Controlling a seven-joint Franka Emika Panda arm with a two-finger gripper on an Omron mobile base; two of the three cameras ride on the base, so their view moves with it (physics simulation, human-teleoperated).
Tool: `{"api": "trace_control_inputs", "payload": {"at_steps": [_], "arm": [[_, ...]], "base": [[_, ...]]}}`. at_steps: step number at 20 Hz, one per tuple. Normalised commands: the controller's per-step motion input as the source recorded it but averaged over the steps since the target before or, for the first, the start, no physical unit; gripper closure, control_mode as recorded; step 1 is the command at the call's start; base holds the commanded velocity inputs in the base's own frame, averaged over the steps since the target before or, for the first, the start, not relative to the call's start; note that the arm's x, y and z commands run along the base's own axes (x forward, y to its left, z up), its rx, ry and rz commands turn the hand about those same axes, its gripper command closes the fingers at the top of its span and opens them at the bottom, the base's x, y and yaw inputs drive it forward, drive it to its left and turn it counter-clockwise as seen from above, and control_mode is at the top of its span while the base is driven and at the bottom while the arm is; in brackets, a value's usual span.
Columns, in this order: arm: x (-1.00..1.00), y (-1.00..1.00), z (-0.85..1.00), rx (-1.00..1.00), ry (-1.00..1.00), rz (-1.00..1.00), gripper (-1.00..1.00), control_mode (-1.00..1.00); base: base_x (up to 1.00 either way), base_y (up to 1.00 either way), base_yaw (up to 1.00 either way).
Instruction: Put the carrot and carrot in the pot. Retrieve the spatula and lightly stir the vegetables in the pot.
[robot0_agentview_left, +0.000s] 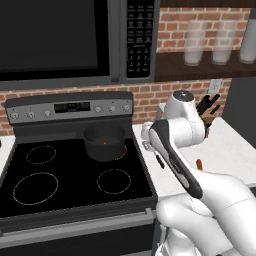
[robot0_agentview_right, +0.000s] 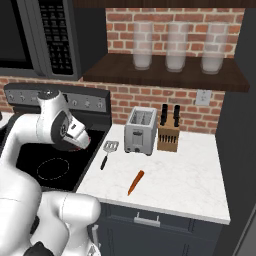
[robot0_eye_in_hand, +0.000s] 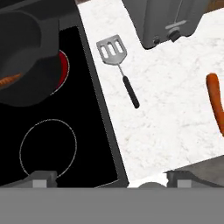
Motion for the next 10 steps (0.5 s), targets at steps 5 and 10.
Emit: {"api": "trace_control_inputs", "payload": {"at_steps": [5, 10], "arm": [[-0.13, -0.87, 0.00, -0.06, 0.18, 0.02, -1.00, -1.00], [0.00, -0.80, -0.01, -0.08, 0.32, 0.00, -1.00, -1.00]], "base": [[0.00, 0.00, 0.00], [0.00, 0.00, 0.00]]}}
